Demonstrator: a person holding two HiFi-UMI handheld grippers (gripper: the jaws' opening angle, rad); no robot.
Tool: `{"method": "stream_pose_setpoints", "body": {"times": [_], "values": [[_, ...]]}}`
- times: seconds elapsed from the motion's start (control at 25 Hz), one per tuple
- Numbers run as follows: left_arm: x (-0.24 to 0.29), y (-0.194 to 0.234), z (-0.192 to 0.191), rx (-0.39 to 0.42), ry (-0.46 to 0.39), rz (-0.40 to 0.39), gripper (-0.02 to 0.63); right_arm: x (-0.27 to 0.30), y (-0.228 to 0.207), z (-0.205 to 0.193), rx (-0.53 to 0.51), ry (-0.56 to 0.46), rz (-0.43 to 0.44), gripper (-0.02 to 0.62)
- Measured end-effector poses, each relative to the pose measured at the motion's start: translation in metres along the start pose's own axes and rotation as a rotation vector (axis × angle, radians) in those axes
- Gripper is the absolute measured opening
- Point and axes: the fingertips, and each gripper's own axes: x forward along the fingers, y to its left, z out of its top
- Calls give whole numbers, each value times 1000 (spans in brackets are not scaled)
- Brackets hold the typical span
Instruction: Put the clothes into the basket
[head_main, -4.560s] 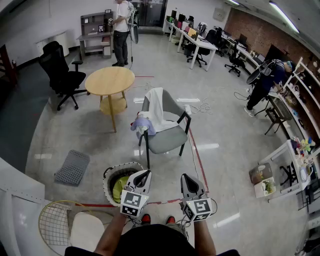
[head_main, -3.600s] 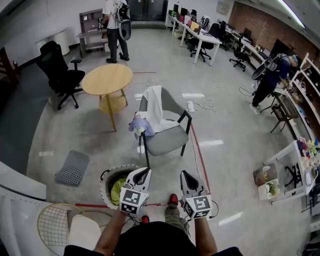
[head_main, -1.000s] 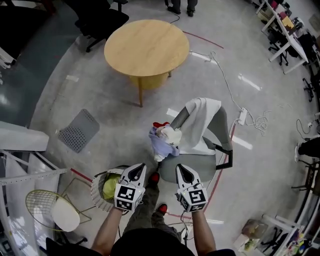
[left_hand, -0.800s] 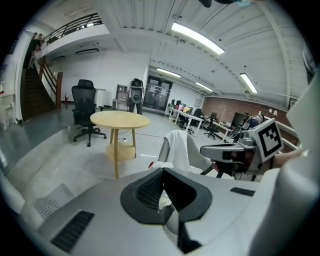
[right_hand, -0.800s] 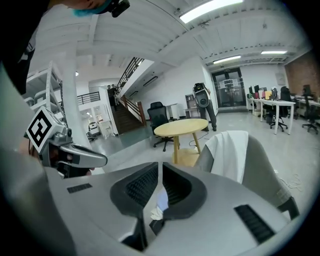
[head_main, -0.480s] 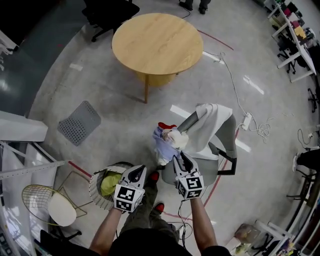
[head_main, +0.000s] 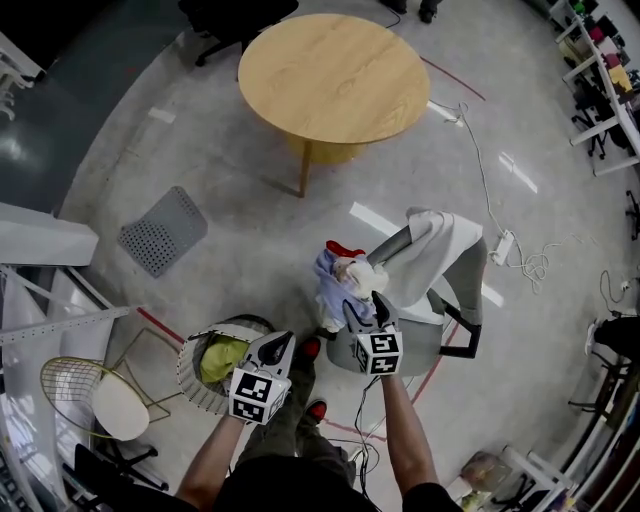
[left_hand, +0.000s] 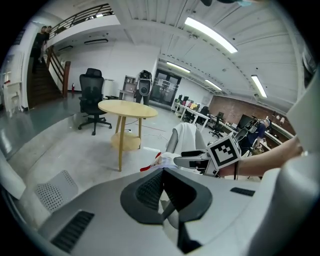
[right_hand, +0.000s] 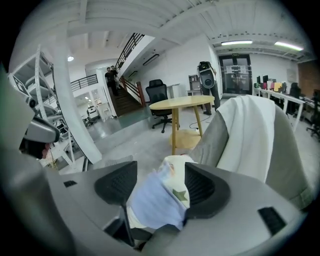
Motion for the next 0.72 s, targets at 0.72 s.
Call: {"method": "stream_pose_setpoints", "body": {"times": [0.72], "values": [[15, 8, -11, -38, 42, -16, 6, 43, -10, -49, 34, 184, -49, 268]]}}
